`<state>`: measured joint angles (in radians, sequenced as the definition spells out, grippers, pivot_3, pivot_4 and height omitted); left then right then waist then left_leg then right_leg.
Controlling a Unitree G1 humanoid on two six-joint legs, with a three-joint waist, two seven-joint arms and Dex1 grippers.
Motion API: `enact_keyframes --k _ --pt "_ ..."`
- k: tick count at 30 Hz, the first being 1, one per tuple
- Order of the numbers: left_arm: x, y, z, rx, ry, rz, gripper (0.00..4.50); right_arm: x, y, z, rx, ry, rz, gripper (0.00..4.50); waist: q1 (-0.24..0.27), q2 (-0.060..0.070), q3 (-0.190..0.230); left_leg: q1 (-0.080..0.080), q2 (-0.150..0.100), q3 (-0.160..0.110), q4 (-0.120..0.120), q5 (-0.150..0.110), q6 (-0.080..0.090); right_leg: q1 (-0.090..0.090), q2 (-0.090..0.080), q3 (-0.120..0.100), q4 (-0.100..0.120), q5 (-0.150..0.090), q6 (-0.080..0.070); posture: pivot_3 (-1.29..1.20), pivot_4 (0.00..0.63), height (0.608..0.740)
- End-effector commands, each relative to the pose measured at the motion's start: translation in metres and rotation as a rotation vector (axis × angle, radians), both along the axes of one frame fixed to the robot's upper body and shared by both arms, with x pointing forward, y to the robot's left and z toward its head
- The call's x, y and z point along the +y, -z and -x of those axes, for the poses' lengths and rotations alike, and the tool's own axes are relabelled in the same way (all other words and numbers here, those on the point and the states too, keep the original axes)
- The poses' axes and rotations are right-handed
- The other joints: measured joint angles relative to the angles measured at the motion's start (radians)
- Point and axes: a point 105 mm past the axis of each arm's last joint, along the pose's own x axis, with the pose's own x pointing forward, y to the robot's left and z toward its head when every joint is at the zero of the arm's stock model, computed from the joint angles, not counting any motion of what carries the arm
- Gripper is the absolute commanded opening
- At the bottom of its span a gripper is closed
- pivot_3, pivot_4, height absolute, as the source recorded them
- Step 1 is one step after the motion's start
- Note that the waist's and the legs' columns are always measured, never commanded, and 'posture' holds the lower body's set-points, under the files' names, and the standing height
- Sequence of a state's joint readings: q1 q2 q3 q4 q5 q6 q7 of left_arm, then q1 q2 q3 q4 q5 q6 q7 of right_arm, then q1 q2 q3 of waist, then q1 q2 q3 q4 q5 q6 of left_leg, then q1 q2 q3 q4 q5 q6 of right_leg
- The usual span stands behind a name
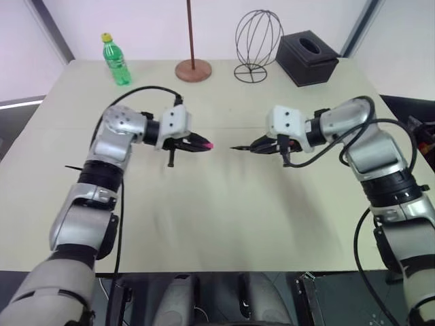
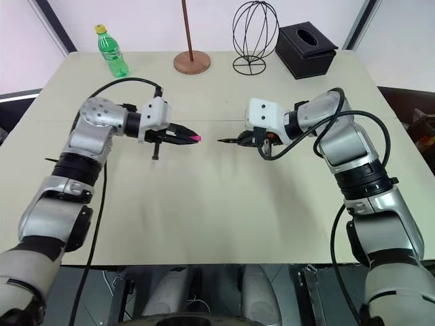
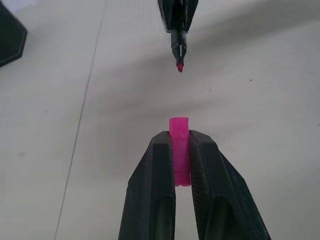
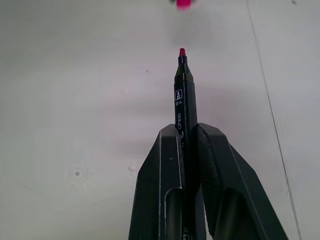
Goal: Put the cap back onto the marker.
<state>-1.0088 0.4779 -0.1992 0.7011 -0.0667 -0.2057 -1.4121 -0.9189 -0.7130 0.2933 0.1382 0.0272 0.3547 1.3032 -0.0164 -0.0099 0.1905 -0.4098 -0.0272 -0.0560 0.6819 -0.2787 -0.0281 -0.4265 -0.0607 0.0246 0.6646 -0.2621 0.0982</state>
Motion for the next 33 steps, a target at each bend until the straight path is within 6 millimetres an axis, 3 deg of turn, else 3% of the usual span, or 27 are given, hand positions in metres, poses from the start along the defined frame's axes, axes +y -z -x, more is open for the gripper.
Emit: enact_keyframes --k 1,33 --pt "-0.005 -0.016 -0.002 -0.065 0.018 0.009 0.08 0.006 -0.016 0.003 -0.042 -0.032 -0.012 0.0 0.0 0.0 0.0 0.0 0.0 0.0 0.0 0.0 0.0 0.0 0.0 0.0 0.0 0.0 0.0 0.0 0.15 0.74" --pt "-0.027 -0.012 0.002 -0.074 0.069 0.035 0.08 0.015 -0.004 0.001 0.001 -0.036 -0.025 0.0 -0.001 0.0 0.0 0.0 0.0 0.0 0.0 0.0 0.0 0.0 0.0 0.0 0.0 0.0 0.0 0.0 0.15 0.74"
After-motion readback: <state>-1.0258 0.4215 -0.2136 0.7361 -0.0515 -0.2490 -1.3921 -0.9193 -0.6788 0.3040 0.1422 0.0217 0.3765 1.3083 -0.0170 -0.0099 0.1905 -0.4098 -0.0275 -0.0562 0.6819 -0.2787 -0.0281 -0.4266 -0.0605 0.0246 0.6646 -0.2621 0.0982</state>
